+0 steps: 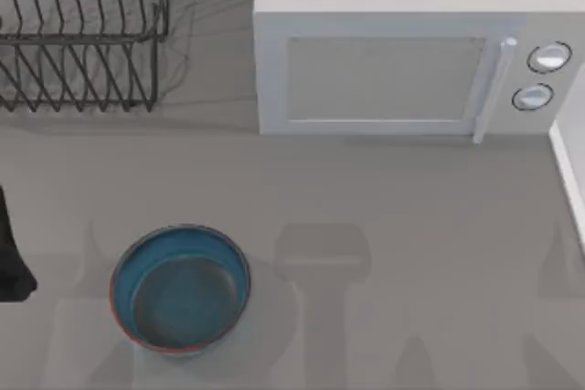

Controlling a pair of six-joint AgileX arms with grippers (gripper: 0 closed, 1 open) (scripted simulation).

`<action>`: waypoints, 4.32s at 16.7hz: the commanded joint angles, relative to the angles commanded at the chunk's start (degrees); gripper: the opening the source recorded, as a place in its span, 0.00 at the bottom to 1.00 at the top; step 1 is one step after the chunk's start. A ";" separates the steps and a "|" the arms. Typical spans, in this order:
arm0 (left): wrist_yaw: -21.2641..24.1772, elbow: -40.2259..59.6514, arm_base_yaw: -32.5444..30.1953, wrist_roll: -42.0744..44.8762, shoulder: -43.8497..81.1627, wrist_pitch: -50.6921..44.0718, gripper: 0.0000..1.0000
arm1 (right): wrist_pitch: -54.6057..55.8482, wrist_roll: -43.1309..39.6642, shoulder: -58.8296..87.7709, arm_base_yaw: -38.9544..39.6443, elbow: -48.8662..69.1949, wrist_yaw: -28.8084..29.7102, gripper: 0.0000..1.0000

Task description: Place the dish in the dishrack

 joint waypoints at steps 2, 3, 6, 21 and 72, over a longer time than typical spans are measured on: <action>0.00 0.00 0.00 0.00 0.00 0.00 1.00 | 0.00 0.00 0.00 0.00 0.00 0.00 1.00; 0.01 0.57 -0.33 -0.31 0.58 -0.53 1.00 | 0.00 0.00 0.00 0.00 0.00 0.00 1.00; 0.03 5.81 -3.17 -3.11 5.99 -5.10 1.00 | 0.00 0.00 0.00 0.00 0.00 0.00 1.00; -0.13 65.02 -33.66 -32.62 82.23 -55.33 1.00 | 0.00 0.00 0.00 0.00 0.00 0.00 1.00; 0.08 68.53 -42.75 -41.30 110.49 -47.91 0.00 | 0.00 0.00 0.00 0.00 0.00 0.00 1.00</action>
